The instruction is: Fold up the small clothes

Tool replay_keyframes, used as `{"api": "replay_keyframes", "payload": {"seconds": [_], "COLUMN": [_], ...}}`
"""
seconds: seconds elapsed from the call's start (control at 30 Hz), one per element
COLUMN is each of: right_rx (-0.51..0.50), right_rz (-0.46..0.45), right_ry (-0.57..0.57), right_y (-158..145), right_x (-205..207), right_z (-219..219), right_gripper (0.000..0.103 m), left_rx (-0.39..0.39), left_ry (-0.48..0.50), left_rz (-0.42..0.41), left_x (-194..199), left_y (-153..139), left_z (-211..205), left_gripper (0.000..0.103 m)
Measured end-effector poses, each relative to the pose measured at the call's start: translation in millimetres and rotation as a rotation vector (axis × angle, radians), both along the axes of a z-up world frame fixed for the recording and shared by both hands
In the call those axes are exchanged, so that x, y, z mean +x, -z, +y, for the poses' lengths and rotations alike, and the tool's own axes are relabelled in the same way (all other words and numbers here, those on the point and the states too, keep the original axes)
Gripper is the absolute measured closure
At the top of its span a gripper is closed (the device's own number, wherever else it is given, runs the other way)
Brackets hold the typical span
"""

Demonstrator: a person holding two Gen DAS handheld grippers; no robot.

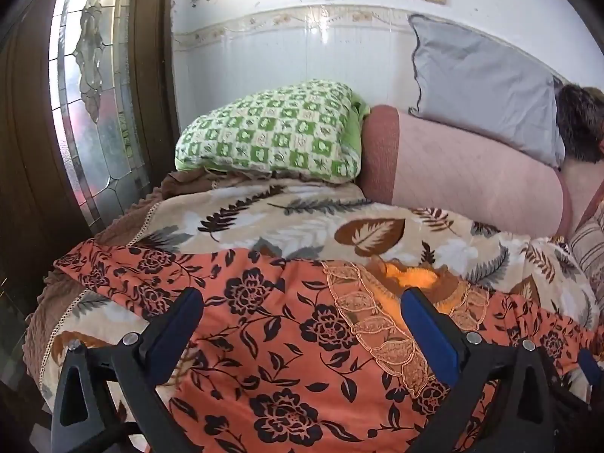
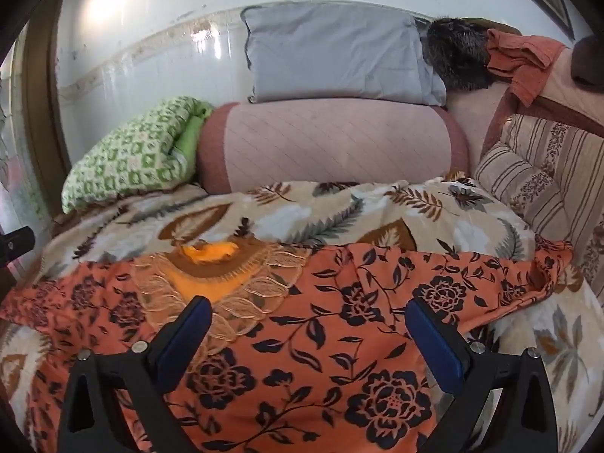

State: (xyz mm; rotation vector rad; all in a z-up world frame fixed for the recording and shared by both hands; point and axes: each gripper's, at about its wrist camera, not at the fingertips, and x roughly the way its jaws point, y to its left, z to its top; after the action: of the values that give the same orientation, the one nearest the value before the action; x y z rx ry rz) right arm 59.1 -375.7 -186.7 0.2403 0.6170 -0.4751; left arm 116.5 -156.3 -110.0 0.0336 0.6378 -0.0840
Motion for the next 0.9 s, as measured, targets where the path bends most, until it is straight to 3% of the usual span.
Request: {"api": "replay_keyframes", "payload": {"seconds": [0.33, 0.9], "right_rx": [0.007, 0.017], "right_rz": [0.035, 0.072], "right_ry": [-0.027, -0.028], "right_y": [11, 20], "right_x": [17, 30], "right_z": [4, 8], "right_gripper": [0.000, 0.000], "left_rx": [0.031, 0.055], "left_ry": [0.036, 0.063], "left_rz": [0.054, 0.070], "left_x": [11, 15], "left_y": [34, 52], "left_z": [-8, -6], "left_gripper": [0.000, 0.000]}}
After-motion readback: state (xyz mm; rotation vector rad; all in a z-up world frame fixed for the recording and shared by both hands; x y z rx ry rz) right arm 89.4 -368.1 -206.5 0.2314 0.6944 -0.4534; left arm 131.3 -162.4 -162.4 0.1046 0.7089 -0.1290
